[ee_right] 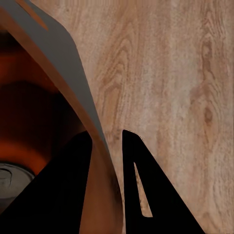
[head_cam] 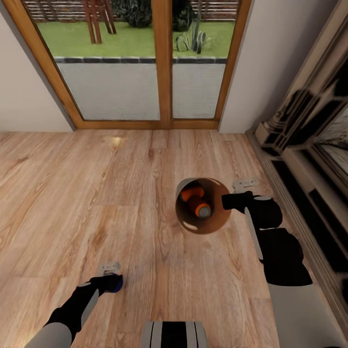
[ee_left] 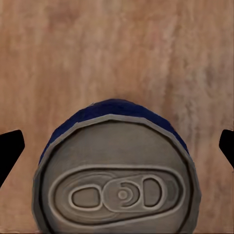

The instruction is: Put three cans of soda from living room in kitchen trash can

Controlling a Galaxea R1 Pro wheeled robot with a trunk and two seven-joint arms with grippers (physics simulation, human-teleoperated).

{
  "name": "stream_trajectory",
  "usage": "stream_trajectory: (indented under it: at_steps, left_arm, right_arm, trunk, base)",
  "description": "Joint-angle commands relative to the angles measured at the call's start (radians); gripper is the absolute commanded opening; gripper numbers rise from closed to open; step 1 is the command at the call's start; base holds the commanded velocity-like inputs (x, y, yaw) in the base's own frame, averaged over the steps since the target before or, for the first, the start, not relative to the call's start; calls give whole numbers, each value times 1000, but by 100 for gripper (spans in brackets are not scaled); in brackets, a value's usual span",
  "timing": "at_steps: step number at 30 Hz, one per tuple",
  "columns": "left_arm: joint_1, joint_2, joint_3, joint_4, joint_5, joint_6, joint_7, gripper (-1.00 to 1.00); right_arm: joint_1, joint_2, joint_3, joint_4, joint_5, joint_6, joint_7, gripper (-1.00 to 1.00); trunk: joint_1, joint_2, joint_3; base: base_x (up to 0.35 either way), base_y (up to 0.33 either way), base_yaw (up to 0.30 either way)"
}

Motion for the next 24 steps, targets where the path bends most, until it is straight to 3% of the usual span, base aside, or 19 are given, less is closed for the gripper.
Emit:
stream_trajectory:
  at_steps: [1, 7, 21, 22, 24]
  left_arm:
    - [0, 0, 0, 2, 0, 0, 0, 100]
    - [0, -1, -1, 8, 1, -1, 0, 100]
    - [0, -1, 0, 8, 2, -1, 0, 100]
    - [0, -1, 0, 8, 1, -1, 0, -100]
    - [0, -1, -1, 8, 1, -1, -1, -100]
  right_arm:
    - [-1, 2, 5, -1, -23, 1, 1, -100]
    - [-1, 8, 20, 0, -20, 1, -1, -100]
    - [0, 9, 25, 1, -20, 1, -3, -100]
    - [0, 9, 25, 1, -21, 1, -3, -100]
    - [0, 9, 26, 2, -21, 1, -3, -100]
  trunk:
    - [0, 0, -4]
    - [3, -2, -27]
    - [3, -2, -27]
    - [3, -2, -27]
    - [3, -2, -27]
  base:
    - [0, 0, 0]
    - [0, 0, 0]
    - [0, 0, 0]
    - [0, 0, 0]
    - [0, 0, 0]
